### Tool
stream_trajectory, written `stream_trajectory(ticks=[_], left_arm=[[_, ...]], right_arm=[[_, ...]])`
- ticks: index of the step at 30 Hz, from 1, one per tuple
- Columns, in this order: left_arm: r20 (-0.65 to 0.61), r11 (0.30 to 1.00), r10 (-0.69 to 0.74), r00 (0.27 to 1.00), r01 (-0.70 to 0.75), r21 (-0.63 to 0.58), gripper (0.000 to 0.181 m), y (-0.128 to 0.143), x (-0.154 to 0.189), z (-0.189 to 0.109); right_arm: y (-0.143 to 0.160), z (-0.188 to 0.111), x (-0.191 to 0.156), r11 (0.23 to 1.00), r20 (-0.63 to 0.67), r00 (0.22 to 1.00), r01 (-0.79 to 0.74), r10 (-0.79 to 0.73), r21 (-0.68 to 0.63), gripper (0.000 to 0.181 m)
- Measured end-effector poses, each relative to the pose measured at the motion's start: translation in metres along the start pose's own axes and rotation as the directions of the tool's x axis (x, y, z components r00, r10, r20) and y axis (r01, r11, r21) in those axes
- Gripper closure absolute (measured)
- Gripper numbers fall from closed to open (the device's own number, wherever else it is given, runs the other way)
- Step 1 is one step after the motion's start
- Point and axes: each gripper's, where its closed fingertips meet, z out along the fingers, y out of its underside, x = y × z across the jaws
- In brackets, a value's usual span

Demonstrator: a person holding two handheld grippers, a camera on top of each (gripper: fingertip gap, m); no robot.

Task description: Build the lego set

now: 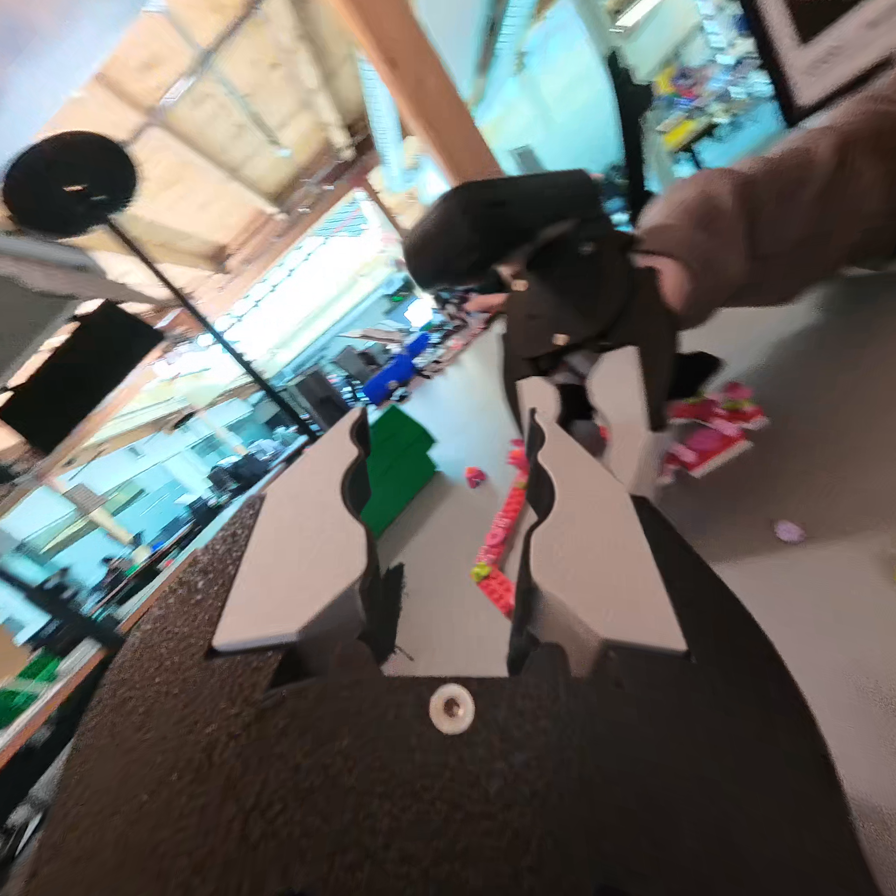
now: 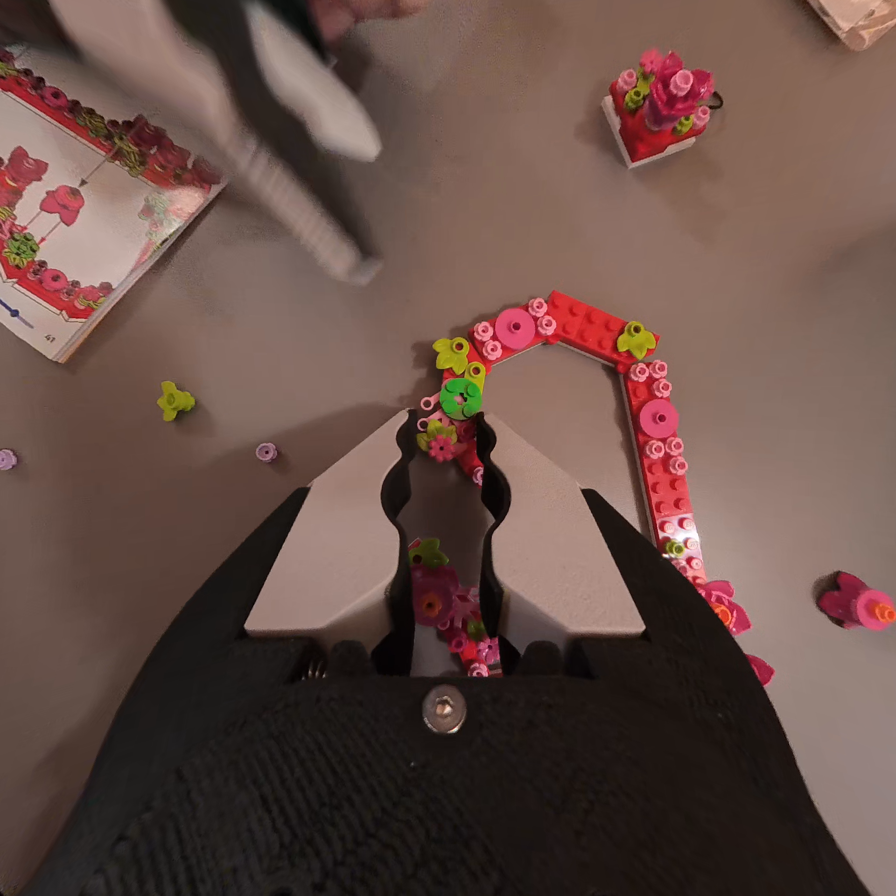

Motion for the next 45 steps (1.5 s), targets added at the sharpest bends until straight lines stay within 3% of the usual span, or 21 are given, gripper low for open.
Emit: stream_trajectory(ticks=[1,4,9,15,20,31,33,35,38,39,45], left_arm=[[-0.074,1.0,0.026,0.997,-0.027,-0.013,0.115,0.002,0.014,0.001],[-0.231,0.983,0.138,0.963,-0.162,-0.087,0.108,0.017,0.045,0.003],[-0.375,0.913,0.303,0.876,-0.379,-0.149,0.108,0.042,0.075,0.002],[-0.279,0.812,0.503,0.818,-0.557,-0.171,0.142,0.049,0.068,0.013],[-0.241,0.775,0.572,0.784,-0.613,-0.156,0.161,0.047,0.069,0.018],[-0.241,0.738,0.61,0.755,-0.652,-0.174,0.168,0.051,0.072,0.022],[-0.257,0.723,0.617,0.744,-0.665,-0.189,0.168,0.055,0.073,0.022],[-0.269,0.705,0.631,0.728,-0.682,-0.193,0.168,0.058,0.074,0.022],[-0.257,0.706,0.634,0.729,-0.682,-0.193,0.168,0.055,0.074,0.023],[-0.257,0.712,0.628,0.735,-0.676,-0.193,0.168,0.056,0.074,0.023],[-0.285,0.745,0.567,0.773,-0.629,-0.224,0.168,0.061,0.073,0.02]], right_arm=[[0.0,-0.001,0.0,1.0,0.006,1.0,-0.006,0.006,0.004,0.159],[-0.002,-0.008,-0.001,0.998,0.066,0.997,-0.04,0.037,0.041,0.159],[-0.003,-0.029,-0.01,0.991,0.215,0.976,-0.072,0.046,0.116,0.159],[-0.004,-0.047,-0.006,0.978,0.27,0.961,-0.117,0.068,0.172,0.159],[-0.003,-0.052,-0.004,0.973,0.28,0.957,-0.129,0.071,0.193,0.159],[-0.001,-0.047,-0.004,0.973,0.293,0.954,-0.126,0.066,0.193,0.159],[-0.004,-0.051,0.0,0.968,0.275,0.96,-0.119,0.055,0.223,0.153],[-0.007,-0.063,0.022,0.956,0.188,0.981,-0.097,0.045,0.277,0.15],[0.003,-0.078,0.104,0.953,-0.192,0.979,-0.011,0.072,0.302,0.15],[0.011,-0.08,0.124,0.959,-0.257,0.963,0.0,0.076,0.283,0.149],[0.056,-0.05,0.166,0.989,-0.183,0.977,-0.083,0.105,0.124,0.152]])
